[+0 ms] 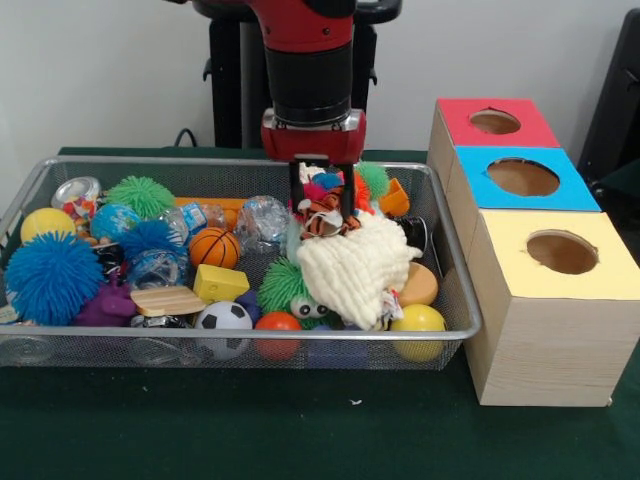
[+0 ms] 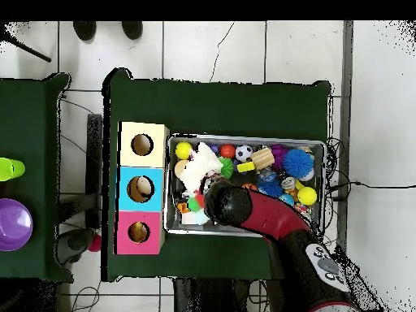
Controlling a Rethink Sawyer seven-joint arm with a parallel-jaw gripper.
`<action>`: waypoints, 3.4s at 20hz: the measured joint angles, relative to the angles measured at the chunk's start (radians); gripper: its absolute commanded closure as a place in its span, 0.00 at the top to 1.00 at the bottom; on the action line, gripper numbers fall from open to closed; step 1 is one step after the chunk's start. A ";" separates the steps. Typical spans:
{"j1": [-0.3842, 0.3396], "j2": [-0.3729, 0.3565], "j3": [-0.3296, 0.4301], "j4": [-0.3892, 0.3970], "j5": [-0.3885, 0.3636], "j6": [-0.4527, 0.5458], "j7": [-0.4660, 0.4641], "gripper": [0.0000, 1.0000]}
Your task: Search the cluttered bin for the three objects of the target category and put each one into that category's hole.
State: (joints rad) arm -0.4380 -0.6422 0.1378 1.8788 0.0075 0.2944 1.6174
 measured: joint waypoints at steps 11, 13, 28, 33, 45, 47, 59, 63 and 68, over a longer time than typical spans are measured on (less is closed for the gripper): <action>-0.043 0.005 0.015 0.000 -0.015 -0.035 0.000 1.00; -0.041 0.006 0.016 0.000 -0.026 -0.045 0.000 1.00; -0.030 0.006 0.016 -0.005 -0.105 -0.174 0.000 1.00; -0.025 0.006 0.016 -0.016 -0.124 -0.189 0.000 1.00; -0.024 0.005 0.018 -0.049 -0.125 -0.189 0.000 0.00; -0.024 0.004 0.020 -0.052 -0.125 -0.189 0.000 0.00; -0.081 -0.027 0.105 -0.007 0.098 -0.112 0.010 0.00; -0.083 -0.045 0.122 0.031 0.215 -0.037 0.026 0.00; -0.058 -0.067 0.120 0.057 0.279 0.044 0.045 0.00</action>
State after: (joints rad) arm -0.4956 -0.7092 0.2579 1.9355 0.2866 0.3385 1.6625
